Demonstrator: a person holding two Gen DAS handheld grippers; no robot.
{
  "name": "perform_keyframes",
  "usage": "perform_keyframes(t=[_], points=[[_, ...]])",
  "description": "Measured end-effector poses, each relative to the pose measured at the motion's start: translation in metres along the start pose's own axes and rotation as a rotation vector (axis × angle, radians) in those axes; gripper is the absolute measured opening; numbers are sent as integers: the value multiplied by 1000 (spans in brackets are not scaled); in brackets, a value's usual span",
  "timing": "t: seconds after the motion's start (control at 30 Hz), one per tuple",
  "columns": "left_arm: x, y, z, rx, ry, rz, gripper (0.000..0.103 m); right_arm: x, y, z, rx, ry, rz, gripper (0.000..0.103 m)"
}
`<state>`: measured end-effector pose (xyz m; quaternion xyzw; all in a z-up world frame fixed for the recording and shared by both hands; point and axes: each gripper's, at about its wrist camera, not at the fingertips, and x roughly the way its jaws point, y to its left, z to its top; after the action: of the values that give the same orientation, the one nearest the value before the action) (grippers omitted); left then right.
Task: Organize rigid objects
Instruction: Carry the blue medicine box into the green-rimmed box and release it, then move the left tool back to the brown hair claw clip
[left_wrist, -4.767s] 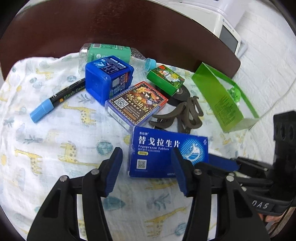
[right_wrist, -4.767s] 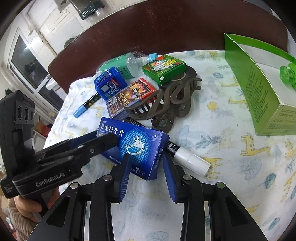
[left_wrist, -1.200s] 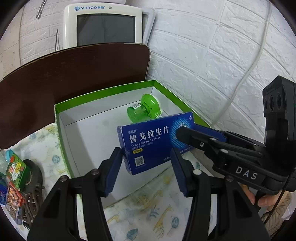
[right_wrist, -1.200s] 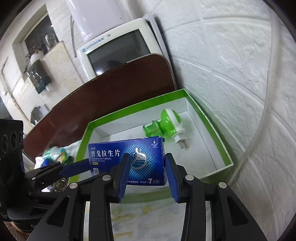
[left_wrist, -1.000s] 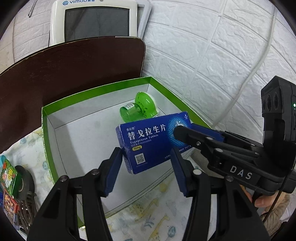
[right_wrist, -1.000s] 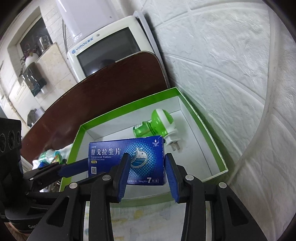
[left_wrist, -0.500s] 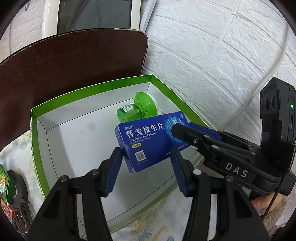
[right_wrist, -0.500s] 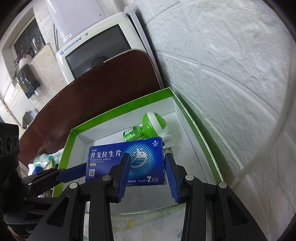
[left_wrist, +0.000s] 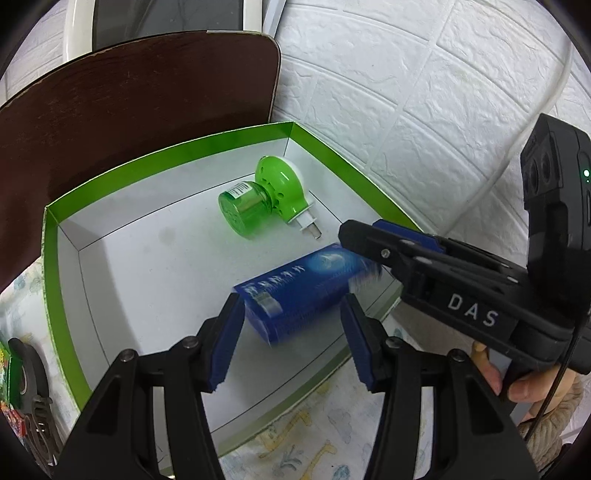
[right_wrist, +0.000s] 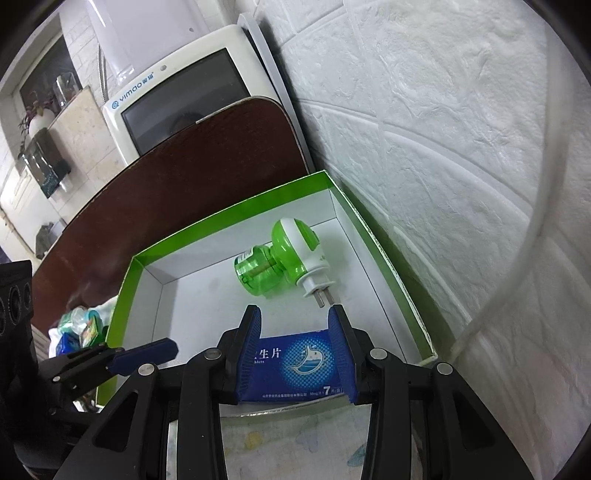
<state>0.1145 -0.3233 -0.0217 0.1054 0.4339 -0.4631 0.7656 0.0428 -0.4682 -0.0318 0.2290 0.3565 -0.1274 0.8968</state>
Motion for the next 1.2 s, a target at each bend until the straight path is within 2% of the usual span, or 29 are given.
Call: perform_keyframes(t=[0.2, 0.33, 0.6, 0.8, 0.9, 1.07, 1.13, 1.2], points=[[-25, 11, -11, -4, -30, 49, 54, -14, 17, -1, -15, -11, 38, 41], [-59, 30, -25, -4, -74, 135, 54, -23, 46, -3, -62, -20, 91, 41], [-138, 110, -70, -191, -155, 303, 55, -15, 137, -19, -213, 46, 218, 41], [-184, 164, -120, -323, -181, 418, 56, 2, 207, -52, -309, 136, 319, 41], [-189, 181, -144, -350, -161, 414, 56, 19, 231, -67, -320, 203, 334, 41], [-184, 194, -175, -340, -131, 362, 56, 43, 255, -86, -329, 276, 315, 43], [-181, 197, -181, -337, -122, 342, 56, 49, 258, -90, -312, 291, 302, 55], [-176, 199, -183, -327, -117, 320, 56, 52, 258, -91, -290, 299, 298, 59]])
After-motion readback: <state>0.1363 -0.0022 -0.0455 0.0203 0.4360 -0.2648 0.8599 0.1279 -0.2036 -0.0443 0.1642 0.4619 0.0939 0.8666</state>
